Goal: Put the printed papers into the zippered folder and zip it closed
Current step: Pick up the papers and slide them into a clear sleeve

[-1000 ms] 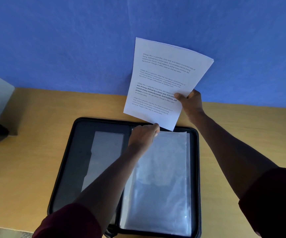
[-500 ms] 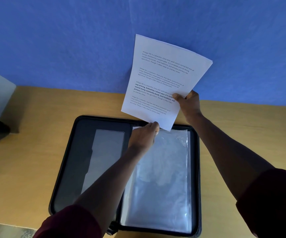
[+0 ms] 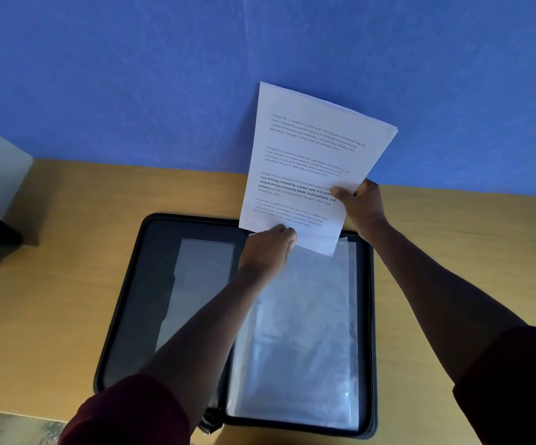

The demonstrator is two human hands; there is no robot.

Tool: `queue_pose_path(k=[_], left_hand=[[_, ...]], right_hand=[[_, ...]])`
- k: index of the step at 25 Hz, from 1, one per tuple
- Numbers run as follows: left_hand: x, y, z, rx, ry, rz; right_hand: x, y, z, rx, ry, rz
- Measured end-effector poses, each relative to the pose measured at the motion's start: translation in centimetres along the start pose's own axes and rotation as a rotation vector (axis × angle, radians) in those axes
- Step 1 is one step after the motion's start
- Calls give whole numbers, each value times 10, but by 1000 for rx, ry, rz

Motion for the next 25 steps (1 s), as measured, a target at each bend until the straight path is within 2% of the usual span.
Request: queue_pose_path(k=[7, 12, 19, 25], left_hand=[[-4, -17, -6, -101, -95, -43], [-13, -29, -14, -68, 7, -128], [-21, -39, -17, -169, 105, -303], [-20, -48, -15, -229, 72, -283]], right_hand=[[5, -10, -27, -62, -57, -1], [9, -13, -26, -92, -97, -11], [14, -16, -26, -88, -110, 2], [18, -19, -24, -143, -144, -26]])
Point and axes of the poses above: each hand's wrist, its own x-axis towards the middle knuckle, its own z-axis out of the palm, y = z × x, the point moved 1 cm from there along x, towards the middle knuckle, and after that the axes turned 9 degrees about z, right-handed, at the moved point
